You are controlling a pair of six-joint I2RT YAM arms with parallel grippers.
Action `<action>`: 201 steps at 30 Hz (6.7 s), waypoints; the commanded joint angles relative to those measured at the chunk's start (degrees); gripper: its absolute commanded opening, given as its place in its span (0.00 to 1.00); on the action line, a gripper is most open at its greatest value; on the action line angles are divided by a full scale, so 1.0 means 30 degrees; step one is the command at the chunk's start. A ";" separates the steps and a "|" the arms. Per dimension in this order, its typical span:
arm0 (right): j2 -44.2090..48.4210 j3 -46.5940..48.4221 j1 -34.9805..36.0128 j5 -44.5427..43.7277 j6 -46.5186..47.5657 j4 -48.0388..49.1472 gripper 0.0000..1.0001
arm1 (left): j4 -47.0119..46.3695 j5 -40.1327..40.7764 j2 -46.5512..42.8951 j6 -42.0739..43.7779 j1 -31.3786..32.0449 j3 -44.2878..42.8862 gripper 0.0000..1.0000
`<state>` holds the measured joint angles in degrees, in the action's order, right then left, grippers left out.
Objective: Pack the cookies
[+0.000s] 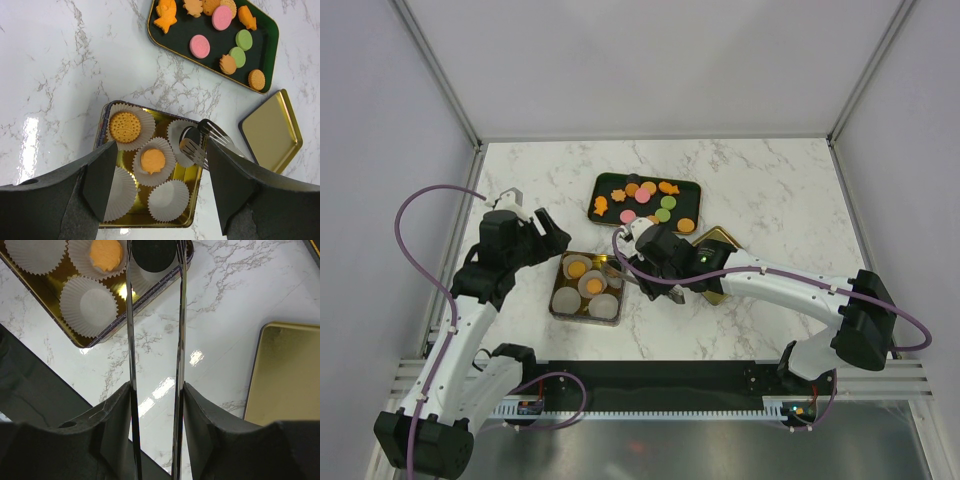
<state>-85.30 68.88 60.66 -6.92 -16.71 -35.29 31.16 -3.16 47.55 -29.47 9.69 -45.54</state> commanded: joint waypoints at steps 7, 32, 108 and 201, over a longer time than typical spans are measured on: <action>0.0161 0.0535 0.0140 0.0255 0.0179 0.0044 0.51 | -0.0601 -0.0178 -0.0147 0.0332 -0.0125 0.0180 0.80; -0.1302 0.2734 -0.8174 -0.1562 0.1820 0.0803 0.52 | -0.0601 -0.0207 -0.0235 0.0333 -0.0125 0.0238 0.80; -0.4587 0.4930 -1.0143 -0.1795 0.1820 0.1275 0.36 | -0.0601 -0.0119 -0.0059 0.0333 -0.0126 0.0179 0.80; -0.1039 0.2762 -0.5540 -0.2236 0.1643 0.1097 0.52 | 0.0572 0.0203 -0.1114 0.0801 -0.0155 -0.2839 0.80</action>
<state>-87.70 77.62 46.57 -13.08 -13.98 -32.18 34.15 -3.05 43.99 -29.36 9.65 -55.00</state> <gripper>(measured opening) 0.521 0.801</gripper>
